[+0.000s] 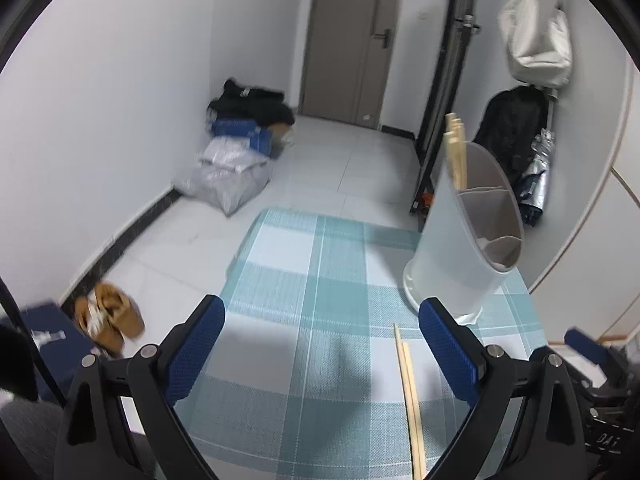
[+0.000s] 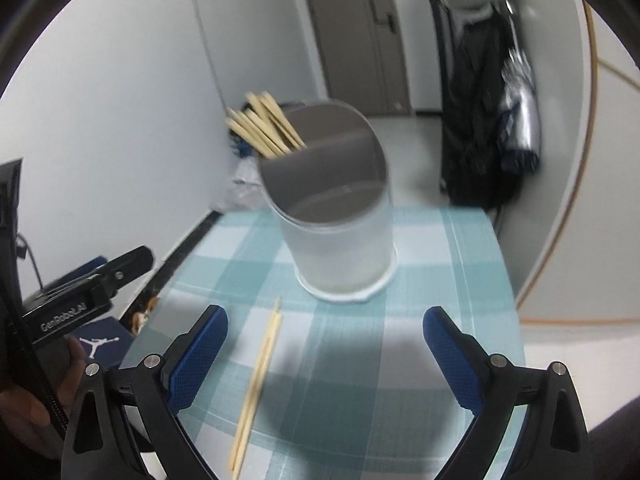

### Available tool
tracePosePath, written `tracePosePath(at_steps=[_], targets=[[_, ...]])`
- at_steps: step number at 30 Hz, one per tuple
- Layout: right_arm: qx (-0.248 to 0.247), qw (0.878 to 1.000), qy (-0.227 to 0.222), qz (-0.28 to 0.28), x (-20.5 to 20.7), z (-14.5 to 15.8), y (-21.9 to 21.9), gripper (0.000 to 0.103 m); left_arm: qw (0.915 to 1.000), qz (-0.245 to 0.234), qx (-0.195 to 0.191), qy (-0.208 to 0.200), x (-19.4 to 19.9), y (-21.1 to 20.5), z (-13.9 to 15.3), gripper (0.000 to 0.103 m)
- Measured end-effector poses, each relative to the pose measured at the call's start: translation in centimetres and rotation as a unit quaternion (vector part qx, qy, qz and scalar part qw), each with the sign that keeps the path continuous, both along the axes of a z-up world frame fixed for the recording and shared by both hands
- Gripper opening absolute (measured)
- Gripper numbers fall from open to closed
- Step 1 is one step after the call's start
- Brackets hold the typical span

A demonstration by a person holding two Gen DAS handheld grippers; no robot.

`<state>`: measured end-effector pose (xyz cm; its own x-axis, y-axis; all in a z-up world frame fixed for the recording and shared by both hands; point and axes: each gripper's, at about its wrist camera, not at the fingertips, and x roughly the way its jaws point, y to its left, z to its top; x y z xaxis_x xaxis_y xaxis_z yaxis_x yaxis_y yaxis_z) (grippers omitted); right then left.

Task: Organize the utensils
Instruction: 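Move both open tools down to the last loose chopsticks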

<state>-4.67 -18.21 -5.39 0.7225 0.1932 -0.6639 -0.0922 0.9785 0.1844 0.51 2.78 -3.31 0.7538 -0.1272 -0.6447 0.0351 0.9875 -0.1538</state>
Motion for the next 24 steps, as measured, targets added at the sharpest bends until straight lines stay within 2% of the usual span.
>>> tracePosePath(at_steps=[4, 9, 16, 21, 24], targets=[[0.0, 0.999, 0.033, -0.009, 0.9, -1.4, 0.0, 0.099, 0.9994, 0.014, -0.013, 0.03, 1.1, 0.9, -1.3, 0.096], [-0.025, 0.997, 0.07, 0.003, 2.1, -3.4, 1.5, 0.097, 0.9961, 0.035, -0.041, 0.07, 2.4, 2.0, -2.1, 0.096], [-0.062, 0.991, 0.112, 0.029, 3.6, -5.7, 4.0, 0.095, 0.9925, 0.059, -0.079, 0.073, 2.9, 3.4, -2.0, 0.096], [-0.096, 0.986, 0.127, 0.048, 4.4, -6.5, 5.7, 0.091, 0.9899, 0.076, -0.091, 0.079, 3.7, 4.2, -2.2, 0.096], [-0.106, 0.983, 0.139, 0.057, 5.1, -7.1, 6.5, 0.084, 0.9871, 0.084, -0.106, 0.086, 4.0, 4.7, -2.5, 0.096]])
